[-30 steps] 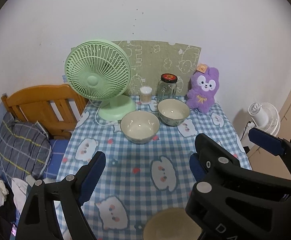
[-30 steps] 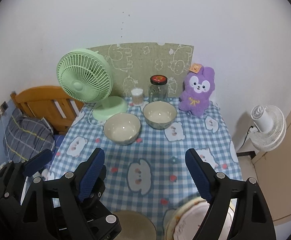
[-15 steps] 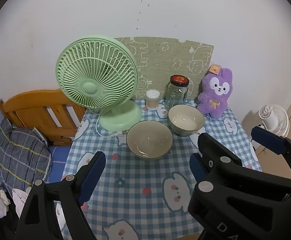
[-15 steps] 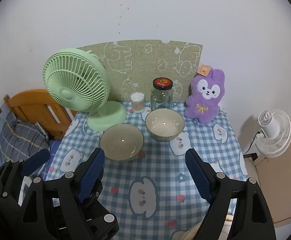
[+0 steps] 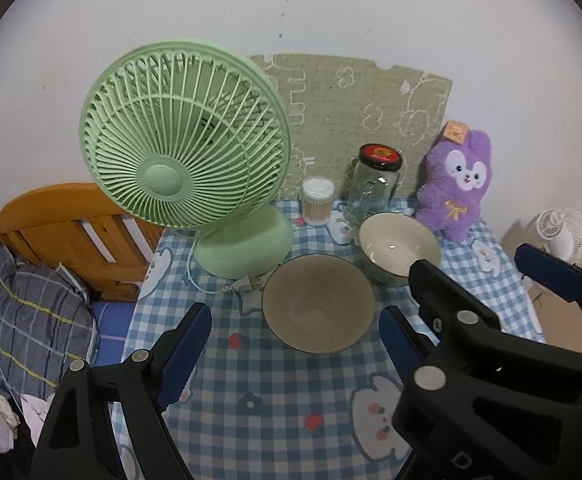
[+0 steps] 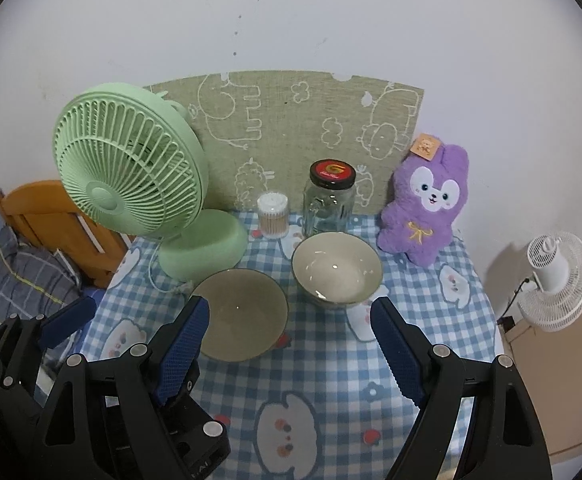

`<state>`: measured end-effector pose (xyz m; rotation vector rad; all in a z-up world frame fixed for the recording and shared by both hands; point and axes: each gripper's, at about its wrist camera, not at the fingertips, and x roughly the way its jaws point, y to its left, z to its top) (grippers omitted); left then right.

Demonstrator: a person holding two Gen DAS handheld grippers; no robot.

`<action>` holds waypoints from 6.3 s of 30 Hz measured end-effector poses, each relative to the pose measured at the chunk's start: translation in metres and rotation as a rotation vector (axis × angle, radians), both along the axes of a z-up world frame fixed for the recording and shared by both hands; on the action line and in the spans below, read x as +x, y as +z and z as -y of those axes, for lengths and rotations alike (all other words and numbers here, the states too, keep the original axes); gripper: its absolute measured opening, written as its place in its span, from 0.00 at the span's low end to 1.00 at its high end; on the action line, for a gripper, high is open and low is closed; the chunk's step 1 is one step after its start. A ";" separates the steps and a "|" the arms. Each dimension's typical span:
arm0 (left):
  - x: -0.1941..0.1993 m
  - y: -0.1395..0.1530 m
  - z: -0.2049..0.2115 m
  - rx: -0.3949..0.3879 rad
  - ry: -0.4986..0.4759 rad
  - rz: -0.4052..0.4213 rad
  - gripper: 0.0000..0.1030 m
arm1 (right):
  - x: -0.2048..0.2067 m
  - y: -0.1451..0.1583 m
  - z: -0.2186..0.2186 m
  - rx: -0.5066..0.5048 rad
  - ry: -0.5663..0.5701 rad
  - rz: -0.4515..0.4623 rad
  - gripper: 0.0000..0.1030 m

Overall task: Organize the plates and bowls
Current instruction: 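Push both tools to the rim of the cream bowl by the fan, then close both tools on the second cream bowl's rim, then lift the second cream bowl off the tablecloth with both tools, then carry the second cream bowl toward the first bowl beside the plates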

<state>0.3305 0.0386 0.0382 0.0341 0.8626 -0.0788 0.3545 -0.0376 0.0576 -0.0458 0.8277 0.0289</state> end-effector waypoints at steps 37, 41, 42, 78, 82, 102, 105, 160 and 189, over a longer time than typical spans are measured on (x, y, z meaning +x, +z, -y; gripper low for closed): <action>0.095 -0.123 -0.021 0.024 0.015 -0.150 0.34 | 0.096 -0.127 -0.006 0.006 -0.039 -0.171 0.39; 0.097 -0.128 -0.021 0.013 0.003 -0.159 0.23 | 0.099 -0.133 -0.007 0.006 -0.047 -0.185 0.35; 0.098 -0.129 -0.021 0.008 0.000 -0.165 0.21 | 0.100 -0.134 -0.007 0.009 -0.050 -0.191 0.31; 0.080 -0.126 -0.013 0.052 -0.048 -0.195 0.11 | 0.085 -0.138 -0.007 -0.018 -0.074 -0.278 0.15; 0.072 -0.117 -0.010 0.053 -0.051 -0.185 0.12 | 0.076 -0.128 -0.006 -0.027 -0.068 -0.265 0.15; 0.020 -0.035 -0.012 0.038 -0.007 -0.112 0.13 | 0.021 -0.039 -0.004 -0.002 -0.034 -0.171 0.14; 0.008 -0.021 -0.012 0.040 0.002 -0.094 0.13 | 0.009 -0.024 -0.003 0.005 -0.028 -0.152 0.14; -0.186 -0.021 0.039 0.002 0.042 -0.116 0.13 | -0.195 -0.020 0.051 0.006 -0.035 -0.192 0.14; -0.187 -0.089 0.036 -0.019 0.036 -0.289 0.14 | -0.193 -0.088 0.050 -0.002 -0.072 -0.358 0.14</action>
